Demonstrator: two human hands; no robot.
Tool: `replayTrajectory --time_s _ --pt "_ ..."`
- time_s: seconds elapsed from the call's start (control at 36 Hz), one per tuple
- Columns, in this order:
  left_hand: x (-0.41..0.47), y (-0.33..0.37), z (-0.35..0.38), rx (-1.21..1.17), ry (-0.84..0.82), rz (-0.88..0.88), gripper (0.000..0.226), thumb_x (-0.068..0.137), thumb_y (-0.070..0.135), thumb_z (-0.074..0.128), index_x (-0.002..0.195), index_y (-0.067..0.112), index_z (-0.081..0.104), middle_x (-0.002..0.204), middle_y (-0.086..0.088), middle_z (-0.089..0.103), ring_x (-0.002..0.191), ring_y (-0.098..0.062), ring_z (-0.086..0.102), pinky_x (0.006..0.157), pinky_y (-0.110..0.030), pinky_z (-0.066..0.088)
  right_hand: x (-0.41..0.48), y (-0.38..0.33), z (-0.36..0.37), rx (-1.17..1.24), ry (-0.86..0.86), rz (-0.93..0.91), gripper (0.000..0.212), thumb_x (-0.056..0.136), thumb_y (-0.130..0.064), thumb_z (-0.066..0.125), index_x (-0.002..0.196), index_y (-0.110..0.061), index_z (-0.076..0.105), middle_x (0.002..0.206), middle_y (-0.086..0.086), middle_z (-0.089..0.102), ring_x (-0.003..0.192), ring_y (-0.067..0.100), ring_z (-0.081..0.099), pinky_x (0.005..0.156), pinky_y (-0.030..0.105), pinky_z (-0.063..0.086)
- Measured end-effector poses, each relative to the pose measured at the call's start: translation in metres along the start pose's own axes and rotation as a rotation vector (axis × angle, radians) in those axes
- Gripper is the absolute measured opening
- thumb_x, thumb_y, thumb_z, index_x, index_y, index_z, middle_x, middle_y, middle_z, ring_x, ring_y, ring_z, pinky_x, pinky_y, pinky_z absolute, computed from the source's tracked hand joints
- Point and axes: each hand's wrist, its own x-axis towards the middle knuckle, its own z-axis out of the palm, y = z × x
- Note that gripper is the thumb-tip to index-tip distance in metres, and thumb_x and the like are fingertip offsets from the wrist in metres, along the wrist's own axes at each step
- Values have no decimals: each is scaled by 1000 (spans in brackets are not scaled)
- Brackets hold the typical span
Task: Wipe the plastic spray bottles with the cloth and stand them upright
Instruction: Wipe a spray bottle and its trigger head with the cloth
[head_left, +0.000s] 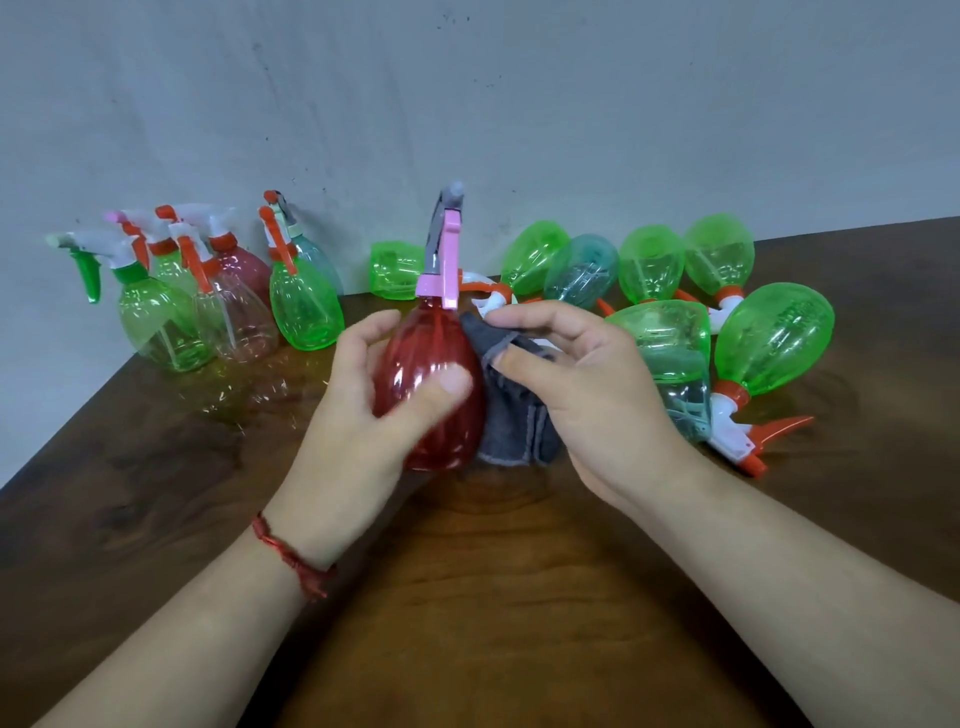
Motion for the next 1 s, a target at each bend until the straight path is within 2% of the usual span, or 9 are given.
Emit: replayTrajectory --time_s 0.14,0.31,0.39,0.47,0.61,0.69,0.81,0.94,1.0 --pt "0 4 0 89 38 78 73 70 45 93 135 39 61 127 15 71 114 -7 72 92 -29 60 0 -1 -1 2 21 13 24 93 6 72 106 -13 80 105 6 81 100 24 78 87 35 63" --pt "-1 -1 -6 -259 38 -33 41 88 32 70 129 26 70 127 -5 72 108 -28 76 70 -40 63 -1 -1 1 68 18 33 25 93 4 73 108 -15 80 107 8 80 99 20 75 88 33 61" --pt "10 0 -11 -142 -24 -50 32 99 28 54 127 24 71 123 -10 73 100 -24 77 74 -37 63 -2 -5 -1 134 18 40 24 96 6 69 112 -10 75 109 12 79 95 20 75 84 32 62" --pt "19 -1 -12 -172 -86 -55 41 100 19 49 137 17 65 132 -11 73 96 -7 78 75 -21 61 -3 -6 1 174 21 65 18 99 4 66 110 -10 70 111 17 78 93 23 74 85 40 62" --pt "-4 -2 5 -139 80 -29 65 92 57 68 153 44 50 132 8 73 118 -16 74 96 -40 61 -6 -2 5 170 8 84 15 102 1 62 115 -6 67 111 16 79 91 25 74 79 41 61" --pt "-4 3 5 -28 64 85 89 85 45 85 160 45 37 127 3 75 118 -17 74 96 -42 61 -6 1 8 149 40 80 16 103 1 61 113 -5 70 109 18 78 89 24 73 80 37 61" --pt "-7 6 4 14 79 155 73 88 37 84 154 40 51 131 -1 75 122 -21 72 101 -52 60 -9 5 8 2 79 11 23 104 -5 64 112 -17 81 102 2 81 96 18 77 86 33 63" --pt "-7 8 4 29 105 163 69 89 30 80 153 35 54 130 3 76 121 -16 73 101 -44 62 -13 0 10 -230 21 -85 37 109 -10 55 110 -37 79 105 -23 79 102 -4 73 84 12 54" --pt "-6 11 4 9 117 157 68 92 31 84 153 37 54 128 5 76 119 -14 74 99 -40 63 -17 -3 13 -277 -24 -131 39 111 -13 50 112 -40 78 111 -25 77 111 -5 69 94 14 52"
